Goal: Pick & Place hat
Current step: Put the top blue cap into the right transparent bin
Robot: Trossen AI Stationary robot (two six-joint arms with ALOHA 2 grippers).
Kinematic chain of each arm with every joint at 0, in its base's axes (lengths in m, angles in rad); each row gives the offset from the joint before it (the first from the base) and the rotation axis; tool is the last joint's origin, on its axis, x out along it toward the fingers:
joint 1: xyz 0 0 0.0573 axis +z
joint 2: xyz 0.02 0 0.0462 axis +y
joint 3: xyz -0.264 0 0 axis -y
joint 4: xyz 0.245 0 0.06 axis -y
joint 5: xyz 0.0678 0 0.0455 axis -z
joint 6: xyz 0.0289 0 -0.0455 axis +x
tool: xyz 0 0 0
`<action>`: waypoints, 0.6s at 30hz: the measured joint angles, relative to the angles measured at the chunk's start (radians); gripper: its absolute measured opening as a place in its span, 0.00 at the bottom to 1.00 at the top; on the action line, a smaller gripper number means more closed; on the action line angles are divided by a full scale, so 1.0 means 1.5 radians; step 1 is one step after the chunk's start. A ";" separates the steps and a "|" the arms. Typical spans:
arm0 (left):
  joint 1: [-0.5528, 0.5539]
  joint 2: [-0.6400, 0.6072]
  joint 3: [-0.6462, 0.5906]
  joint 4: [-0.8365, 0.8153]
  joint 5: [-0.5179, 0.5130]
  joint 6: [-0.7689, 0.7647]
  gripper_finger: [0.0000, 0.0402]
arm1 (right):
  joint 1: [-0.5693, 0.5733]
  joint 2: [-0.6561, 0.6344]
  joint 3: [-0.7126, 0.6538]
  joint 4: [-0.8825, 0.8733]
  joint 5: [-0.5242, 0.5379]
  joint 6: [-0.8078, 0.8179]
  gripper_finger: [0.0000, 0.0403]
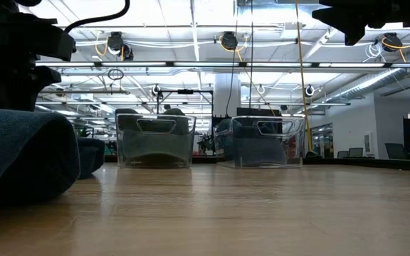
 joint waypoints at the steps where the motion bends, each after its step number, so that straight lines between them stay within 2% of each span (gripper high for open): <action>1: 0.000 0.000 0.000 0.000 0.000 -0.001 0.46 | 0.000 0.000 0.000 0.000 0.000 0.002 0.41; 11: 0.000 0.000 0.000 0.033 -0.002 0.014 0.31 | 0.000 0.000 0.000 0.000 0.000 0.008 0.41; 18: 0.000 0.000 0.000 0.034 -0.005 -0.042 0.30 | 0.000 0.000 0.000 0.000 0.000 0.008 0.41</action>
